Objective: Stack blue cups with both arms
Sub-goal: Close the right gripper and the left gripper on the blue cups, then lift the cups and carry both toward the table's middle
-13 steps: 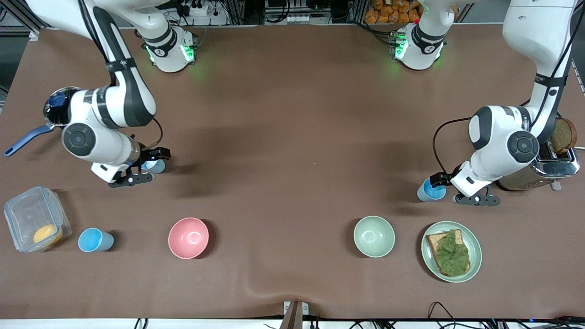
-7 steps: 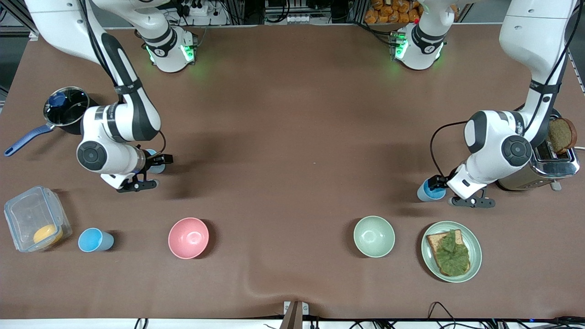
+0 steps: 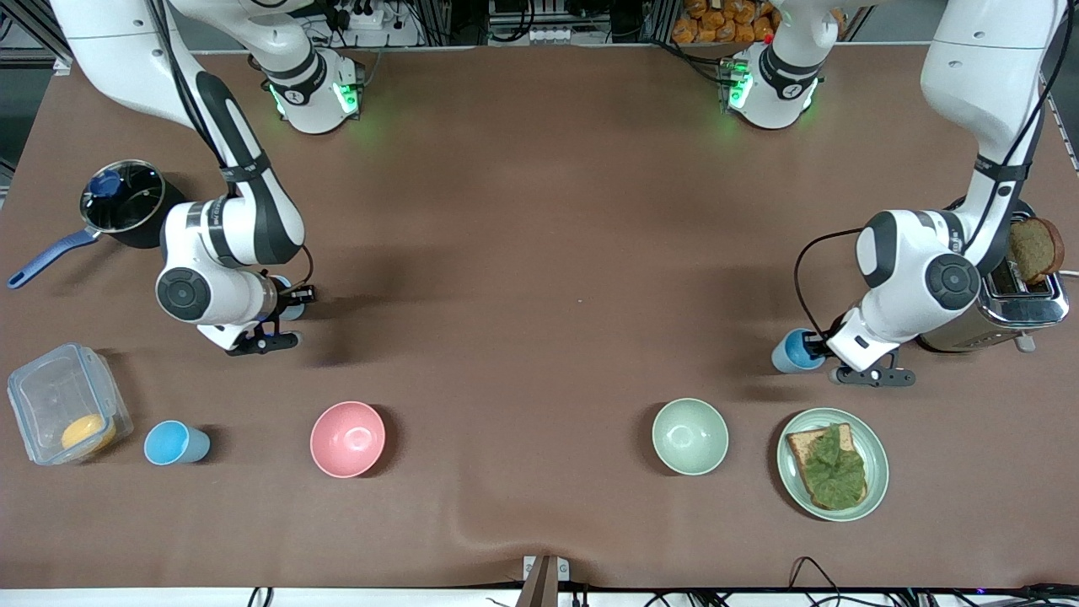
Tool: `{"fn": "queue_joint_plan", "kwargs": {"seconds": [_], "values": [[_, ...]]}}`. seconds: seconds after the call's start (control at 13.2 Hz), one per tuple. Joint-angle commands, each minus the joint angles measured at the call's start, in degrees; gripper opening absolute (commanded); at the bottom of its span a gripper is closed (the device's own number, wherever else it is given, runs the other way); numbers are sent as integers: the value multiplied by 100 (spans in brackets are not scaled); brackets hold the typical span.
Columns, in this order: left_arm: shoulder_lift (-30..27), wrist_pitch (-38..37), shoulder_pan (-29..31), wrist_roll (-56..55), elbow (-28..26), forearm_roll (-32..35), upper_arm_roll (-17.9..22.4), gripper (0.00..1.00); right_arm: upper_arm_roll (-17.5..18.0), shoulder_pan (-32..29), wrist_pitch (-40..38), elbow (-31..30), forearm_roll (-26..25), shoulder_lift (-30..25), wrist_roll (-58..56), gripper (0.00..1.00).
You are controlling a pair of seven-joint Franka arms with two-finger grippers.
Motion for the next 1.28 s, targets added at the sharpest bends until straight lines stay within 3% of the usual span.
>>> {"fn": "queue_joint_plan", "kwargs": {"seconds": [0.0, 0.45, 0.83, 0.98, 1.21], "values": [[-141, 63, 45, -115, -13, 21, -72, 0, 6, 40, -171, 129, 71, 0, -58, 0], [-528, 11, 18, -477, 22, 21, -256, 0, 66, 373, -1145, 839, 141, -35, 160, 0], [-599, -190, 1, -626, 250, 21, -423, 0, 102, 1514, -1446, 1578, 1027, 35, 1319, 0], [-590, -646, -17, -1055, 566, 30, -607, 0, 102, 1945, -1437, 1955, 1449, 306, 1794, 0], [-564, -956, -26, -1627, 831, 39, -897, 0, 102, 2482, -1445, 2798, 1477, 938, 2514, 0]]}}
